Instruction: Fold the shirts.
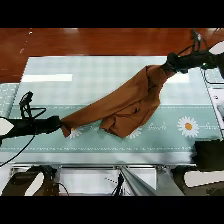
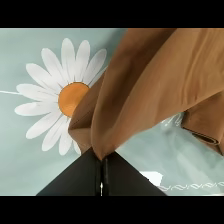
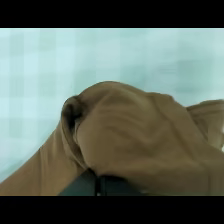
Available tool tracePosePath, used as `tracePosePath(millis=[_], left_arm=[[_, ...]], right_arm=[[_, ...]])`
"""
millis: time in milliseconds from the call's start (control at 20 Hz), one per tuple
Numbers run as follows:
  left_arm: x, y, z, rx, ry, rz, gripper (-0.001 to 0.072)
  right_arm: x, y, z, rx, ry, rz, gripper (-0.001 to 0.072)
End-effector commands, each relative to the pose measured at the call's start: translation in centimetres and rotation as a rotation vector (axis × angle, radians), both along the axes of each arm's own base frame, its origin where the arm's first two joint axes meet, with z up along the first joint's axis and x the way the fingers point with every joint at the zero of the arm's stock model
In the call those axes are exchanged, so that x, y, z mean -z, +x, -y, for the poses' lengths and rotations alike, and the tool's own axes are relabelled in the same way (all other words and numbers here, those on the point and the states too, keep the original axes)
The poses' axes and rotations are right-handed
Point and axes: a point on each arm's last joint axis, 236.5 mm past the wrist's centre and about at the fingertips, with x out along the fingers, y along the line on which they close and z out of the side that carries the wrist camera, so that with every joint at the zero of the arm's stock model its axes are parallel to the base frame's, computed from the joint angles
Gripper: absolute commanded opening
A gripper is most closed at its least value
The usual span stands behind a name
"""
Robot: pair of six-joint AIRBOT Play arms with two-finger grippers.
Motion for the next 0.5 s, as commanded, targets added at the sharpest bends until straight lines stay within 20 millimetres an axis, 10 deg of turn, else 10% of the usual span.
tracePosePath(millis=[0,200,350,450], left_arm=[[0.5,-0.1,0.1,0.034,0.007,0.003,0.0019],[0.5,-0.1,0.1,0.041,0.01,0.007,0.0019],[0.5,-0.1,0.1,0.061,0.017,0.016,0.0019],[0.5,-0.3,0.2,0.077,0.02,0.014,0.0019]], right_arm=[[0.6,-1.5,-0.1,-0.08,0.007,-0.043,0.0306],[-3.3,-6.9,6.2,-0.115,-0.078,-0.111,0.0317],[-1.7,-14.4,12.6,-0.061,-0.268,-0.356,0.0319],[0.0,-18.1,13.4,0.029,-0.23,-0.433,0.0319]])
